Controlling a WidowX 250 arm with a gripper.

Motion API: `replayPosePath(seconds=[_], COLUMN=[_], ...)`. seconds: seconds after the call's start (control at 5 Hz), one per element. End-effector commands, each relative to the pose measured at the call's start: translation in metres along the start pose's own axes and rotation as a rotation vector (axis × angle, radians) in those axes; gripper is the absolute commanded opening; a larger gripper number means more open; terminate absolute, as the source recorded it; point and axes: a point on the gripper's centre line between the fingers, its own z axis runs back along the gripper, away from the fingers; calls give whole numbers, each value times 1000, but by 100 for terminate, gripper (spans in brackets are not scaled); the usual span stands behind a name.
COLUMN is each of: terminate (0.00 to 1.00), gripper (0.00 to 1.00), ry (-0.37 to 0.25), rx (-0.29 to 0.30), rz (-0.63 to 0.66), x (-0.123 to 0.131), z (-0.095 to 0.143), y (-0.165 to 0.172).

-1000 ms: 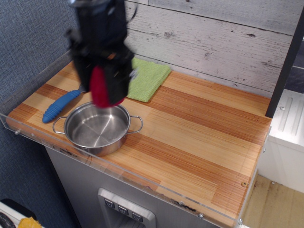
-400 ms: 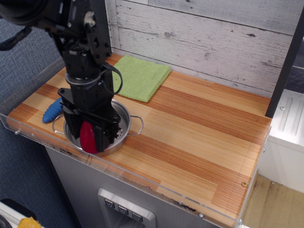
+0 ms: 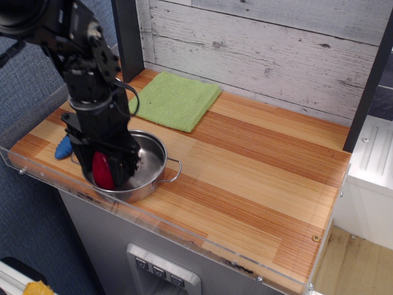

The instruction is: Place the red vegetable in the silver pot.

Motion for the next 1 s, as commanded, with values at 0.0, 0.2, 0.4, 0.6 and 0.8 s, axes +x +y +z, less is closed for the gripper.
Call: replayPosePath(seconds=[0.0,0.2,0.4,0.6,0.8], terminate=[0,0,0,0,0], gripper=[100,100,100,100,100], ry=[-23,-78,-173,-212,-178], rx=[-4,18,5,37,18], rz=[17,25,40,56,74], x=[9,12,7,-1,0], z=[14,35,77,116,118], y=[5,3,4,0,-6])
